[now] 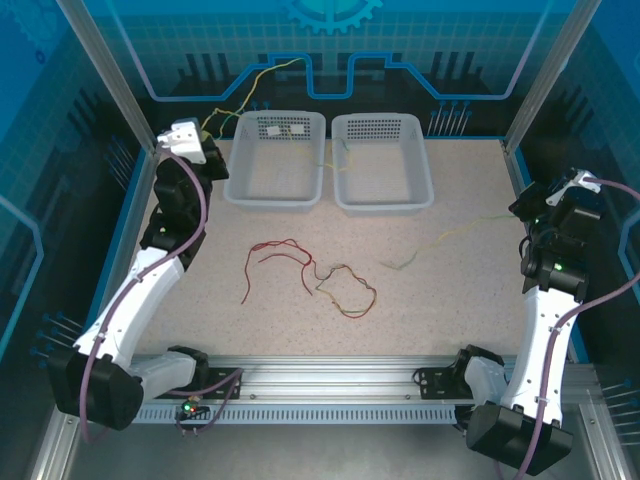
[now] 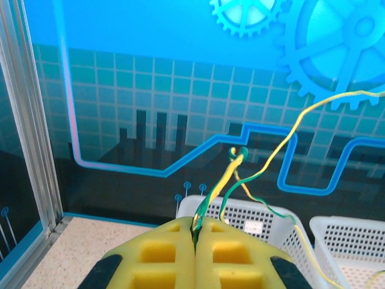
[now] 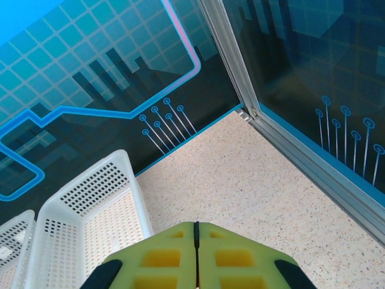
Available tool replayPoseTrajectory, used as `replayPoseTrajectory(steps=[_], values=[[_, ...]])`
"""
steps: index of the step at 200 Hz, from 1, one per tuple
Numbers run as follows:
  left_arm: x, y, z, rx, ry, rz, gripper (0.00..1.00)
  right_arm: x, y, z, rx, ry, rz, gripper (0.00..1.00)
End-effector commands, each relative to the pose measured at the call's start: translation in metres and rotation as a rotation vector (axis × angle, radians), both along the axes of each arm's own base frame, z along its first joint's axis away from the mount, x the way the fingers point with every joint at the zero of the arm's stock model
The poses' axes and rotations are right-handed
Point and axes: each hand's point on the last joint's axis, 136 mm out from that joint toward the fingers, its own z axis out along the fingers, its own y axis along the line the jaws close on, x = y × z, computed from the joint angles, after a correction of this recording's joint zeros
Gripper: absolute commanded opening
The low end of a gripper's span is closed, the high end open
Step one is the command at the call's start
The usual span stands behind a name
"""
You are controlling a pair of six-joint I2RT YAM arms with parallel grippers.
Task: Untangle the cables
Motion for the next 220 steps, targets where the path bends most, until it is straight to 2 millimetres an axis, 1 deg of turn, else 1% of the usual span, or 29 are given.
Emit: replayPoseTrajectory(steps=[1,39,62,86,108,122,149,168,203,220], values=[[0.003,0.004,0.027,0.019,-0.064,0.028,0.00,0.002,0.004,-0.004,-0.004,-0.003,0.016,0.00],[0.010,0.019,0.029,0.066,-0.054,0.130,0.00,0.003,0.004,-0.007,-0.005,0.008,0.021,0.00],[0.018,0.019,0.024,0.104,-0.034,0.142,0.00,0.000,0.004,-0.005,-0.017,0.003,0.015,0.00],[0.032,0.017,0.009,0.162,0.010,0.143,0.00,-0.001,0.004,-0.004,-0.026,0.001,0.018,0.00],[0.046,0.018,-0.010,0.221,0.068,0.165,0.00,-0.001,0.005,-0.006,-0.023,0.003,0.023,0.00],[0.055,0.016,-0.025,0.262,0.108,0.163,0.00,-0.001,0.007,-0.007,-0.019,0.001,0.030,0.00],[0.074,0.017,-0.061,0.351,0.222,0.192,0.00,-0.001,0.008,-0.007,-0.017,-0.002,0.036,0.00],[0.086,0.008,-0.087,0.406,0.294,0.164,0.00,-0.001,0.009,-0.006,-0.015,-0.005,0.040,0.00],[0.109,-0.034,-0.143,0.535,0.446,0.049,0.00,0.000,0.010,-0.008,-0.012,-0.004,0.048,0.00],[0.122,-0.061,-0.178,0.630,0.570,-0.060,0.00,0.000,0.011,-0.007,-0.014,-0.006,0.050,0.00]])
